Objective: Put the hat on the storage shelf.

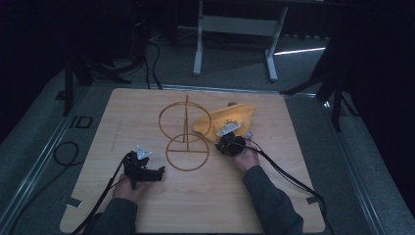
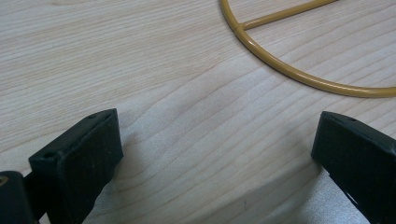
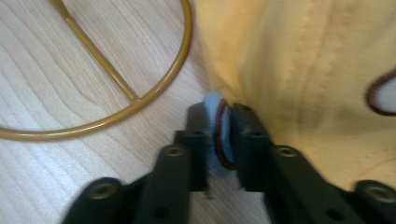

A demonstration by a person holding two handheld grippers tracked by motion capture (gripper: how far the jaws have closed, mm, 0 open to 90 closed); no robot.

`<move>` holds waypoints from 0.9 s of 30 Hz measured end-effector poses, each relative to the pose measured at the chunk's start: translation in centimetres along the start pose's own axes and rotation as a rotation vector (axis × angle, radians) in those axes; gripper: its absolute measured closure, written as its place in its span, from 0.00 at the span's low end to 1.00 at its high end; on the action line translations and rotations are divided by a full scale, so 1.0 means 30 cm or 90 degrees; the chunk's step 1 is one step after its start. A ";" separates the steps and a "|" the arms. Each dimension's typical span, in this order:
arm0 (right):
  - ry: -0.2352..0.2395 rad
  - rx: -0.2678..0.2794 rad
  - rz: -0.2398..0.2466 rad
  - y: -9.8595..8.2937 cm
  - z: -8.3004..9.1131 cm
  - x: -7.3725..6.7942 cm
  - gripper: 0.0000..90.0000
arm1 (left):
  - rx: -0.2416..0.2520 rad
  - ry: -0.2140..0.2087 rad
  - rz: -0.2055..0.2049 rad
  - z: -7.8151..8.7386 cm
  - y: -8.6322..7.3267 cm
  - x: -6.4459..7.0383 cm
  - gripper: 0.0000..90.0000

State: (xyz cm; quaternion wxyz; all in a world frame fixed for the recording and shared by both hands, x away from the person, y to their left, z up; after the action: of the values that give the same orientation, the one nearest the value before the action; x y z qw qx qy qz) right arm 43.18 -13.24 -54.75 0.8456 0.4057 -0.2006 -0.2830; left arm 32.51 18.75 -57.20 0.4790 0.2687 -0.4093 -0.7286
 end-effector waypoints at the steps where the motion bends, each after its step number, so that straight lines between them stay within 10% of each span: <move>1: 0.001 -0.002 -0.005 0.003 0.005 0.005 0.91 | 0.000 0.000 0.000 0.000 0.000 0.000 0.02; 27: -0.014 0.035 0.010 0.117 0.285 0.118 0.92 | 0.000 0.000 0.001 0.000 0.000 0.000 0.02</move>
State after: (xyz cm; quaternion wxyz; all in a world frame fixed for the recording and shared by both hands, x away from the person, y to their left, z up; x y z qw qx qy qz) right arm 42.11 -18.61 -46.52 0.8342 0.4240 -0.2210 -0.2748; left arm 32.51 18.74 -57.20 0.4794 0.2689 -0.4094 -0.7282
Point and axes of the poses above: each handheld gripper's, and its own axes: z roughly backward along the jaws, y roughly out of its top, x roughly to its right, the point moved 1 cm from there along -z, roughly forward along the jaws, and after that the axes turned 15 degrees about x, right-handed, at the moved point
